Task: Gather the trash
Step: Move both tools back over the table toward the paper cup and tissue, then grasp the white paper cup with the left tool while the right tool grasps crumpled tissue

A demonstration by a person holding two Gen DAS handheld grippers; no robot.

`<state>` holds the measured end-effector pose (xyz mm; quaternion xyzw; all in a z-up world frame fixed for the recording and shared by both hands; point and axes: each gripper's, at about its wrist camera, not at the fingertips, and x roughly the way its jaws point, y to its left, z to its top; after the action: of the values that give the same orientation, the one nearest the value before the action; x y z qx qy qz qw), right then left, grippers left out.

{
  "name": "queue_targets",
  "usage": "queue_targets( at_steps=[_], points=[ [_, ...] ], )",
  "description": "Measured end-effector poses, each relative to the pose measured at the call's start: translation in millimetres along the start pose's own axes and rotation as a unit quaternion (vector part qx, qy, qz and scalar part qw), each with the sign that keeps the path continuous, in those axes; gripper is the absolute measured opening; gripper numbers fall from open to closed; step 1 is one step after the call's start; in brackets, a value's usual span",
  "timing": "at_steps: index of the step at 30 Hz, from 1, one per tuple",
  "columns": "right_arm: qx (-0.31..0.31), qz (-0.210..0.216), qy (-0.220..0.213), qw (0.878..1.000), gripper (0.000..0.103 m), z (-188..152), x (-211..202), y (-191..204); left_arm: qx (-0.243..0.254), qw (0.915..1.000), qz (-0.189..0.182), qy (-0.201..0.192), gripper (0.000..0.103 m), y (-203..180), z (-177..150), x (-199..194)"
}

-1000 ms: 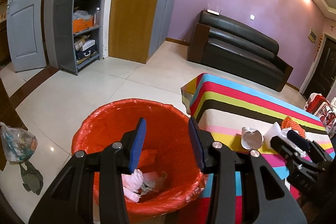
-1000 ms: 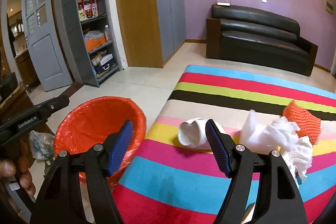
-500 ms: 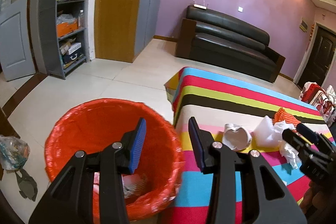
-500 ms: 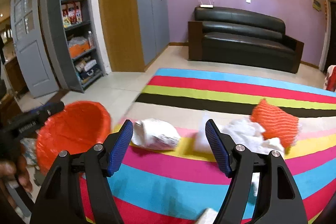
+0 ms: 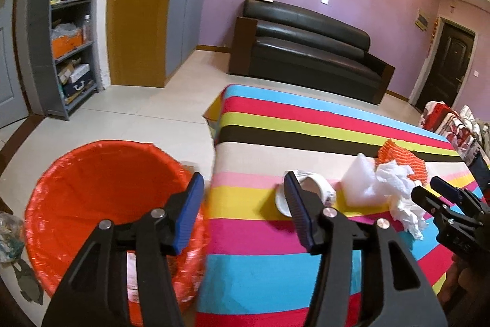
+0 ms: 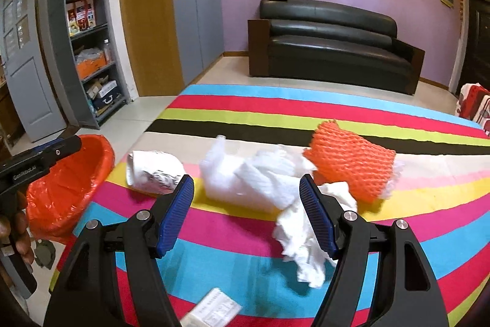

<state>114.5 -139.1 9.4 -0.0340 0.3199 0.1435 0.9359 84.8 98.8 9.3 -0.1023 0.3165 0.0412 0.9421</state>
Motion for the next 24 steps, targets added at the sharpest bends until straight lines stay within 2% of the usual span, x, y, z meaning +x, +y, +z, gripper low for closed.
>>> queue_targets(
  at_steps=[6,10,24],
  points=[
    [0.013,-0.010,0.002,1.000,0.069,-2.3,-0.3,-16.3,-0.003,0.9996,-0.027,0.006,0.061,-25.7,4.7,12.9],
    [0.011,-0.016,0.011,1.000,0.069,-6.7,3.1,-23.9,0.005,0.9989,-0.043,0.019,0.062,-47.5,3.8,28.7],
    [0.011,-0.034,0.044,0.998,0.070,-18.0,20.1,-56.0,-0.013,0.9955,-0.045,0.082,0.068,-57.2,-9.2,80.0]
  ],
)
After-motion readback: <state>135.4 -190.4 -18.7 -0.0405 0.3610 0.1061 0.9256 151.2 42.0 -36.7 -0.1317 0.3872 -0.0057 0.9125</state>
